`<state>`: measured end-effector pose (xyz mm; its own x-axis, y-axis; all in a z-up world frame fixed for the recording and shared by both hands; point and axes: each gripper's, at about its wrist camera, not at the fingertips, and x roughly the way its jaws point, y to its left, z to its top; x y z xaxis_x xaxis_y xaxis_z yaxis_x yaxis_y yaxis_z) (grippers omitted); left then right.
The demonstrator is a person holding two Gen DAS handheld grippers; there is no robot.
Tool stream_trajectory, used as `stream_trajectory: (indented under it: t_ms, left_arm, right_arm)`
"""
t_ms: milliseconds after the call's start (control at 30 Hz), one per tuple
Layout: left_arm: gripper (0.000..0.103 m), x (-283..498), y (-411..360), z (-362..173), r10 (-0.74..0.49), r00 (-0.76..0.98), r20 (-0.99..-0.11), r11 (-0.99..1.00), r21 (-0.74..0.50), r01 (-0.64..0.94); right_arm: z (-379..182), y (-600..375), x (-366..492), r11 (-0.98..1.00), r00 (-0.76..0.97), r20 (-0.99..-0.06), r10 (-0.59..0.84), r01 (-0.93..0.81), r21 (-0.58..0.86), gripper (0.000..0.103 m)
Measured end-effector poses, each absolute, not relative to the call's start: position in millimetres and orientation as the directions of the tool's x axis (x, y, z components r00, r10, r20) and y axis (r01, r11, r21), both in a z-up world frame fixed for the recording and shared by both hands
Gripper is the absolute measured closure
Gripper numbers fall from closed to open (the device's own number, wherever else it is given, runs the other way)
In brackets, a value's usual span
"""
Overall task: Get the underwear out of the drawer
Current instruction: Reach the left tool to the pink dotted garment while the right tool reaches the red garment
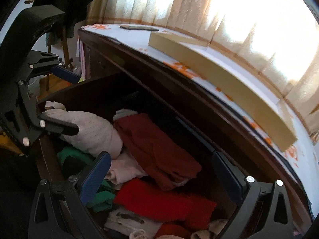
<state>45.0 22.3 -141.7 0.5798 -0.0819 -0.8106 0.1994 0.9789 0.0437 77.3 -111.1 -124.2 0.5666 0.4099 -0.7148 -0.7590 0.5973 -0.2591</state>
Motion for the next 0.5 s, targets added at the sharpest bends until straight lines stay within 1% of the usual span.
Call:
stream_trajectory:
  t_ms: [200, 333, 500]
  left_arm:
    - [0.001, 52, 26, -153, -0.097, 0.545, -0.833, 0.979, 0.019, 0.204]
    - [0.001, 56, 24, -156, -0.124, 0.526, -0.842, 0.974, -0.003, 0.224]
    - [0.002, 60, 20, -158, -0.145, 0.507, -0.849, 0.967, -0.013, 0.254]
  right_arm:
    - [-138, -94, 87, 0.567, 0.548, -0.762, 0.346, -0.769, -0.296, 0.001]
    - [-142, -92, 98, 0.578, 0.509, -0.792, 0.336, -0.776, -0.254, 0.001]
    - [-151, -83, 106, 0.56, 0.477, -0.828, 0.295, -0.788, -0.255, 0.001]
